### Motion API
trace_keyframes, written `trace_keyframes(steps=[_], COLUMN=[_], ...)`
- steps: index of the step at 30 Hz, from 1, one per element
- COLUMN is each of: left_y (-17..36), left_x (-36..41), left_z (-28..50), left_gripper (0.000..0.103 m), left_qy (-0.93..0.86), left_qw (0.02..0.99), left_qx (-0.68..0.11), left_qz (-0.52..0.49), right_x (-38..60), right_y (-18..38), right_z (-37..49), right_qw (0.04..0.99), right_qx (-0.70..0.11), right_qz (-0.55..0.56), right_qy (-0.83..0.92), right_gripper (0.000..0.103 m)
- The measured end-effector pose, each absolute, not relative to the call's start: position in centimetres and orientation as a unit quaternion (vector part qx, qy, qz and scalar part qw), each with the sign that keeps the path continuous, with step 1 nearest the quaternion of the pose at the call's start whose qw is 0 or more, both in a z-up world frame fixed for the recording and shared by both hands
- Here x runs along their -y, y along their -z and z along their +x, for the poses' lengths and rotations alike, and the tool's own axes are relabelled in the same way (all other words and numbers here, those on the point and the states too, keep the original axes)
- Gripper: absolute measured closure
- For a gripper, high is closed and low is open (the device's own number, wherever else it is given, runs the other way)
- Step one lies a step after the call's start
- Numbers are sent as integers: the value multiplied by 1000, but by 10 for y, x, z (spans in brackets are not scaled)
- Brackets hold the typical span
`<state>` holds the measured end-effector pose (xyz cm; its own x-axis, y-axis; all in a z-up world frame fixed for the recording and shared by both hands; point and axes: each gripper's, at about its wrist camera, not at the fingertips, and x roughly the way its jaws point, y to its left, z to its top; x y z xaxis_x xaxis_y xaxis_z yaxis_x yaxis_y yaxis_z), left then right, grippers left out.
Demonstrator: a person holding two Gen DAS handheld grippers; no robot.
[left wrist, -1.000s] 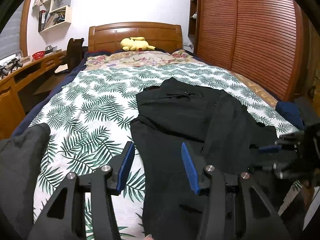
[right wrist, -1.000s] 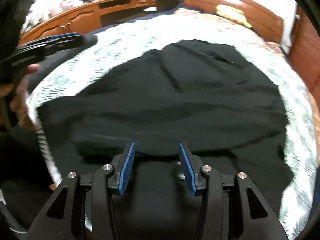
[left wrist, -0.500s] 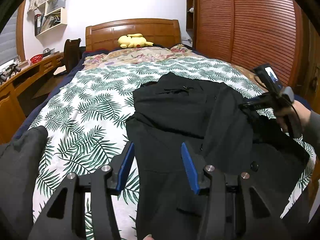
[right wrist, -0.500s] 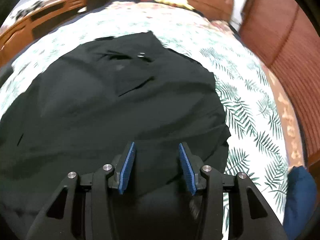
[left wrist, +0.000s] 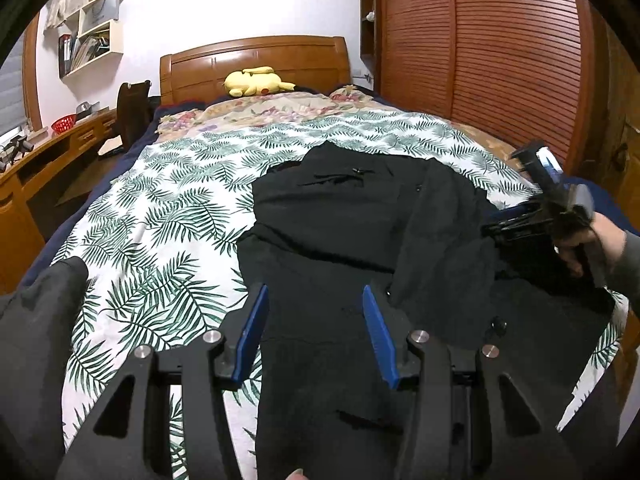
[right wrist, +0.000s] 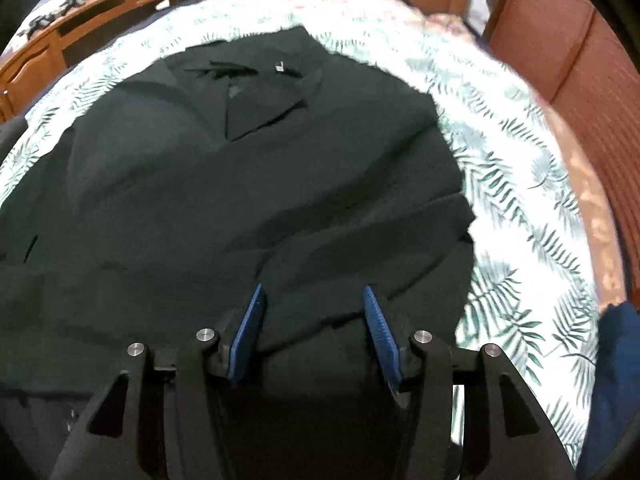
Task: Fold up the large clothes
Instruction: 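Move the open right tool across the coat to its hem edge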
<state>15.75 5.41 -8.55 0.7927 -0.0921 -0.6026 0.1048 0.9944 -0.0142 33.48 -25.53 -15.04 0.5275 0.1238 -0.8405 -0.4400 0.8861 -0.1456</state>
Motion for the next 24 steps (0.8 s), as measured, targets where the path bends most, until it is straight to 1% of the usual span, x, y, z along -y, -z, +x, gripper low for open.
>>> trace_keyframes(steps=[3, 7, 8, 10, 18, 24], left_y=[86, 88, 89, 90, 99, 110], left_x=[-54, -54, -53, -53, -50, -56], left_z=[156, 156, 156, 156, 143, 123], left_gripper=[56, 55, 55, 55, 55, 55], left_qy=[52, 52, 52, 54, 51, 41], left_qw=[947, 946, 945, 944, 940, 937], left_qx=[-317, -320, -322, -325, -337, -346], left_qz=[12, 14, 15, 16, 22, 5], right_x=[268, 285, 290, 303, 360, 381], right_y=[141, 137, 138, 141, 157, 162], right_z=[309, 271, 264, 249, 213, 193], right_qw=[867, 870, 871, 873, 869, 872], right_qx=[-440, -430, -428, -429, -456, -453], right_qz=[-158, -155, -156, -158, -133, -105], right_qy=[-171, -186, -183, -169, -140, -153], right_gripper=[50, 46, 40, 33, 33, 33])
